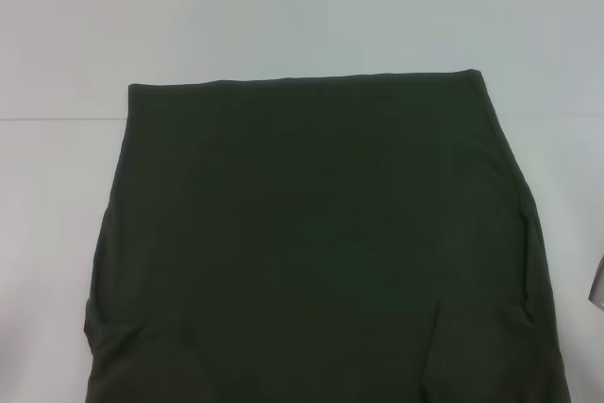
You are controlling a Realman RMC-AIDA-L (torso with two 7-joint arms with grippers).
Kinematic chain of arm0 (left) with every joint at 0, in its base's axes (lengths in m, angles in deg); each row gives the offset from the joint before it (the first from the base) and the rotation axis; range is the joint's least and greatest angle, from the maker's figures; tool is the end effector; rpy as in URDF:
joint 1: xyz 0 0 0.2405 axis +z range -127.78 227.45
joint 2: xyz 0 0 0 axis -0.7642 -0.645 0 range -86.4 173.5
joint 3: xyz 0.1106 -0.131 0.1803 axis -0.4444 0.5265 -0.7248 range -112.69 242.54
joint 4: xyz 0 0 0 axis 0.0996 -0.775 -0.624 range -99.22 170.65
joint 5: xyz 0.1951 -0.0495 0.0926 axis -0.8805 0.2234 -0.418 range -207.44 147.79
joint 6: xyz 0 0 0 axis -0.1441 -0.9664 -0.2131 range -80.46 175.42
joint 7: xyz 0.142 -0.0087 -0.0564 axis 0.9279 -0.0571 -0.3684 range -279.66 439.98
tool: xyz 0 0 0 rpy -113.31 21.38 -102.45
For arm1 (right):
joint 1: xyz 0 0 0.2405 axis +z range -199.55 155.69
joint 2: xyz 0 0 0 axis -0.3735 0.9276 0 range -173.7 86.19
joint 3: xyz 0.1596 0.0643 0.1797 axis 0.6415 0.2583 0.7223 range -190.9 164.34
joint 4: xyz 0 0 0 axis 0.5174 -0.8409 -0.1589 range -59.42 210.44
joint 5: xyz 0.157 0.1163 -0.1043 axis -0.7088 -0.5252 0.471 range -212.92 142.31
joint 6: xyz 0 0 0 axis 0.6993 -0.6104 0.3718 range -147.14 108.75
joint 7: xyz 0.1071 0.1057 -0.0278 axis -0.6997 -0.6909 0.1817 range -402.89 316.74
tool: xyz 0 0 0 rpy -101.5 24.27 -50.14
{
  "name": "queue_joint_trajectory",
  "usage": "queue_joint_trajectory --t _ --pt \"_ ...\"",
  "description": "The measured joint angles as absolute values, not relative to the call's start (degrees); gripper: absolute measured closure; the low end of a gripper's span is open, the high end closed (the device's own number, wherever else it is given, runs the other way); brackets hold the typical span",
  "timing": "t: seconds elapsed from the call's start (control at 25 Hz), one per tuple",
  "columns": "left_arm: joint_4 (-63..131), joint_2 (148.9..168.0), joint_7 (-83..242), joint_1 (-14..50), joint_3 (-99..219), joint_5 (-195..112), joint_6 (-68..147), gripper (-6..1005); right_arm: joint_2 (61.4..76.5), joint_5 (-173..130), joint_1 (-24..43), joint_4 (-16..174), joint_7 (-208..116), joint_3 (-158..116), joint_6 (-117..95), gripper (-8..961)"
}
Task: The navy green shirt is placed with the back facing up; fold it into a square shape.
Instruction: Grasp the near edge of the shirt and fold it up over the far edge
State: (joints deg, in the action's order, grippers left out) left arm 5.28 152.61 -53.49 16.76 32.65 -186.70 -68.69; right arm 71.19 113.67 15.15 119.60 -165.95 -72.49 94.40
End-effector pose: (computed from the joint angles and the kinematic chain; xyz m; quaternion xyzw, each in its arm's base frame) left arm -0.3220 0.2445 0.0432 0.7144 0.6770 -0.0659 0.1641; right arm 0.2717 0.2789 0.0072 0.8629 -0.4352 0.1969 0.1649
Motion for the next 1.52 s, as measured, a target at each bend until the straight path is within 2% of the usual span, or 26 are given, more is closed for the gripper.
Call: queue_joint_trajectory --t 0.28,0.72,0.92,1.36,1.52 --pt "4.9 152.31 -52.9 16.0 34.9 -183.2 -68.5 960 70.86 113.2 15.5 119.9 -164.2 -66.3 94.3 880" --pt "4.5 150.06 -52.9 16.1 54.7 -173.6 -62.6 960 67.34 111.4 16.2 119.8 -164.0 -39.5 86.3 880" --pt "4.7 150.43 -53.0 17.0 57.6 -170.3 -58.2 959 66.78 106.4 15.2 119.6 -164.6 -36.0 81.5 881" --pt "6.2 154.11 -51.9 19.8 58.5 -162.0 -47.8 959 68.22 97.6 11.3 117.3 -163.6 -35.8 68.1 881" --pt "6.4 155.87 -51.0 19.8 58.5 -159.9 -44.2 959 70.18 97.1 11.2 116.7 -162.2 -35.5 63.5 881"
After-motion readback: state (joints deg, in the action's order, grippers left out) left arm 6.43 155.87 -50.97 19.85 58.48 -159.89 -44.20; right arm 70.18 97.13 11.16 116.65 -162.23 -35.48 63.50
